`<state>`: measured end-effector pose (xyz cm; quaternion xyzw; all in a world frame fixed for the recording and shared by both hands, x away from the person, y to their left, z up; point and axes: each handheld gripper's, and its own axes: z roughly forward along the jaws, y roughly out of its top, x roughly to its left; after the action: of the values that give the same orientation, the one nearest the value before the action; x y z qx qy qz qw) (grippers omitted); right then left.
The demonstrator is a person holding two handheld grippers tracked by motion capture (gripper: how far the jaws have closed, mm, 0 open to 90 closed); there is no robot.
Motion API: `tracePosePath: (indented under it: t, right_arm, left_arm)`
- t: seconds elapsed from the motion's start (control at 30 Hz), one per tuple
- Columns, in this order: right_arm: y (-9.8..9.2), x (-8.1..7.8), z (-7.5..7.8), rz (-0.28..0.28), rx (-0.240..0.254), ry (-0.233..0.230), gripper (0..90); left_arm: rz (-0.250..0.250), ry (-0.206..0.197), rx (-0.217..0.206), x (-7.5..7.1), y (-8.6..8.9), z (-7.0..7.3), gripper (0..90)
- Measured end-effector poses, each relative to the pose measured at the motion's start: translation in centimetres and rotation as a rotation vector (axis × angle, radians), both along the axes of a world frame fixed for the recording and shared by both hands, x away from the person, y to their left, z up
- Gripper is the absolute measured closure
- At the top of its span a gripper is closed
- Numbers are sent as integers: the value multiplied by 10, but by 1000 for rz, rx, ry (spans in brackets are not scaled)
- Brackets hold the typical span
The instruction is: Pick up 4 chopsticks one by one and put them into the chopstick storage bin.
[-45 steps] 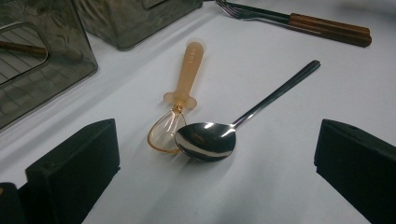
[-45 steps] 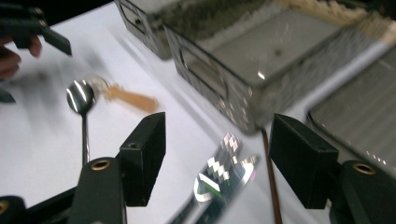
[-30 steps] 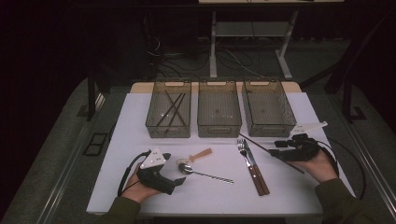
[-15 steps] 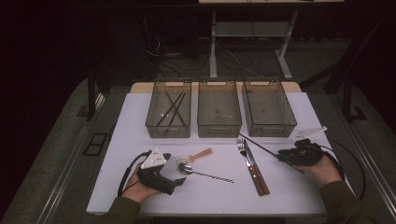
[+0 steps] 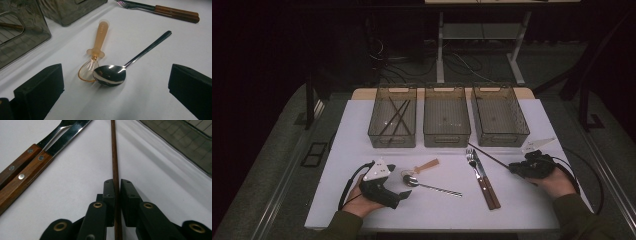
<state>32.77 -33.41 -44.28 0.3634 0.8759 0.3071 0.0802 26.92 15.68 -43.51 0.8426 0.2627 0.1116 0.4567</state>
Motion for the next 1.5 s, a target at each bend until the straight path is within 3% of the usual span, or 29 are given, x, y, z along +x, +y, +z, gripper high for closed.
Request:
tracePosePath:
  t: [0.57,0.97,1.5]
  right_arm:
    - [0,0,0,32,-16,-20,842]
    - [-6,-2,5,31,34,-10,842]
    - [-21,-12,23,52,115,-16,842]
  left_arm:
    - [1,-1,2,0,0,0,0]
    - [2,0,1,0,-1,-1,0]
    - [3,-2,1,0,-1,0,0]
